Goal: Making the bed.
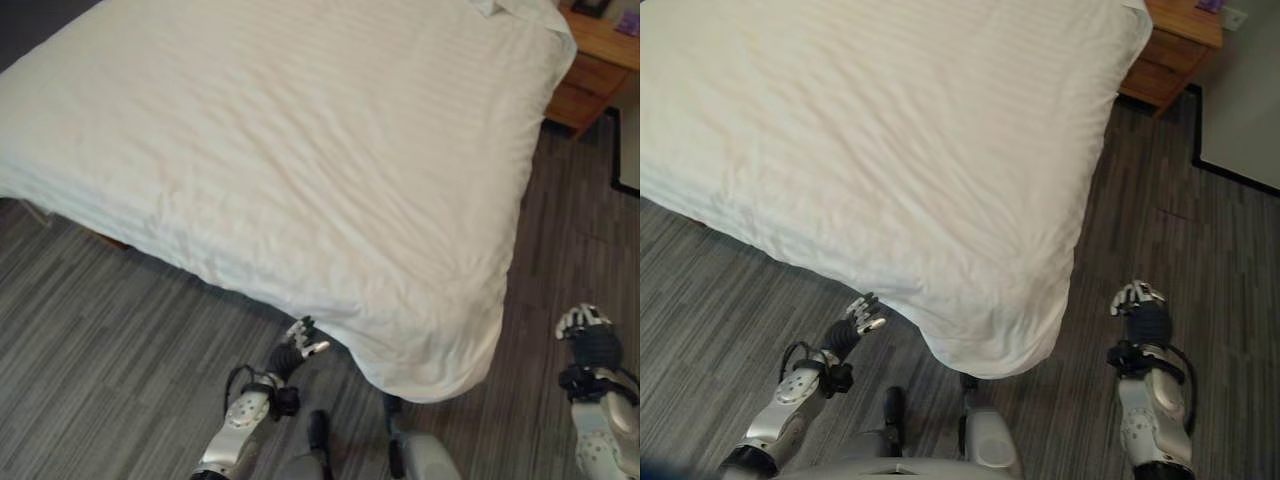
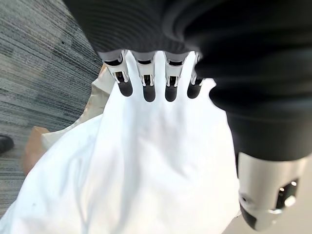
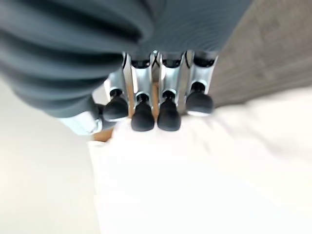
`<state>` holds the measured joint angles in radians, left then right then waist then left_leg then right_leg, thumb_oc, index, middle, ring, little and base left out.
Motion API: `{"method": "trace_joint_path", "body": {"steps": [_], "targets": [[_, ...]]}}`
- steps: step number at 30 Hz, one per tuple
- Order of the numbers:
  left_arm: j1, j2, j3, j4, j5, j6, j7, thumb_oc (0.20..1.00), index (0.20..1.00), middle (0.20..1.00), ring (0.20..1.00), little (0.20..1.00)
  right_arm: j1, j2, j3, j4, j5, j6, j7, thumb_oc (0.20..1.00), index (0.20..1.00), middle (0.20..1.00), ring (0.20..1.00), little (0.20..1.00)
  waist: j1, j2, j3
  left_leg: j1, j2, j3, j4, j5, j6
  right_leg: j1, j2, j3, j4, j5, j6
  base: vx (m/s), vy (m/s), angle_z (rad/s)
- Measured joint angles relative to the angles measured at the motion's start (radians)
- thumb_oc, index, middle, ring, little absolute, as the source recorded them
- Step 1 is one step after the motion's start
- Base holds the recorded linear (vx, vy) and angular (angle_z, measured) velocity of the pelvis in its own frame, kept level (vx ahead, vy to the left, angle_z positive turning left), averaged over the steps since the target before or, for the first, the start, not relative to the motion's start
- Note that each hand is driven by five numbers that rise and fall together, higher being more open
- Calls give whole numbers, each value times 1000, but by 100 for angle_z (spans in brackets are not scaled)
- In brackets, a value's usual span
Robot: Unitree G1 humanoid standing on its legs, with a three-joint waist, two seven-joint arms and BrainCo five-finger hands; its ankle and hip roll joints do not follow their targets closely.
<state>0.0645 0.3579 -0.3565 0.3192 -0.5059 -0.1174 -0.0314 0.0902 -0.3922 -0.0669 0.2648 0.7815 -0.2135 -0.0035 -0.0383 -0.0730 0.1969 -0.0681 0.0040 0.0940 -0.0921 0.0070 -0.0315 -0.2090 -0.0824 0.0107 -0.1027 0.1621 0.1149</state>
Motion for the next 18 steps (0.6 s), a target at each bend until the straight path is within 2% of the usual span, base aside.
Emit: {"method": "trace_joint_path", "body": {"steps": [2, 6, 9, 14, 15, 18], "targets": [[18, 1, -5, 1, 0, 2, -12, 1000, 1000, 1000, 1000, 1000, -52, -8, 92, 105, -41, 25, 16, 200, 200, 200, 200, 200, 27, 13, -7, 0, 0, -9, 0, 1, 1, 4, -6, -8, -1, 0, 0, -21, -17, 11], [33, 1, -9, 12, -1, 5, -16, 1000, 1000, 1000, 1000, 1000, -90, -2, 123, 165, -76, 65, 32, 200, 200, 200, 200, 200, 57, 44, -11, -12, -5, -30, 0, 7, 8, 2, -9, -29, 1, 0, 0, -23, -24, 16], [38, 0, -11, 21, -2, 5, -16, 1000, 1000, 1000, 1000, 1000, -191, 0, 142, 359, -73, 63, 30, 200, 200, 200, 200, 200, 70, 49, -11, -18, -9, -49, 0, 12, 6, 2, -14, -44, -1, -2, 2, -34, -31, 18], [18, 1, -17, 78, -2, 8, -14, 1000, 1000, 1000, 1000, 1000, -263, -5, 141, 521, -73, 58, 5, 200, 200, 200, 200, 200, 80, 49, -8, -42, -11, -66, 0, 18, 3, -13, -20, -61, -1, -9, 11, -20, -27, 12], [10, -7, -17, 89, -2, 8, -13, 1000, 1000, 1000, 1000, 1000, -295, 10, 107, 684, -72, 40, 9, 200, 200, 200, 200, 200, 84, 48, -5, -53, -11, -77, 0, 23, -1, -19, -25, -71, -2, -8, 10, -1, -31, 15], [-13, -11, -21, 89, -2, 9, -12, 1000, 1000, 1000, 1000, 1000, -286, 22, 96, 857, -72, 94, -1, 200, 200, 200, 200, 200, 110, 53, 2, -63, -10, -85, 0, 24, -2, -26, -19, -84, -1, -8, 10, 12, -3, 10]]}}
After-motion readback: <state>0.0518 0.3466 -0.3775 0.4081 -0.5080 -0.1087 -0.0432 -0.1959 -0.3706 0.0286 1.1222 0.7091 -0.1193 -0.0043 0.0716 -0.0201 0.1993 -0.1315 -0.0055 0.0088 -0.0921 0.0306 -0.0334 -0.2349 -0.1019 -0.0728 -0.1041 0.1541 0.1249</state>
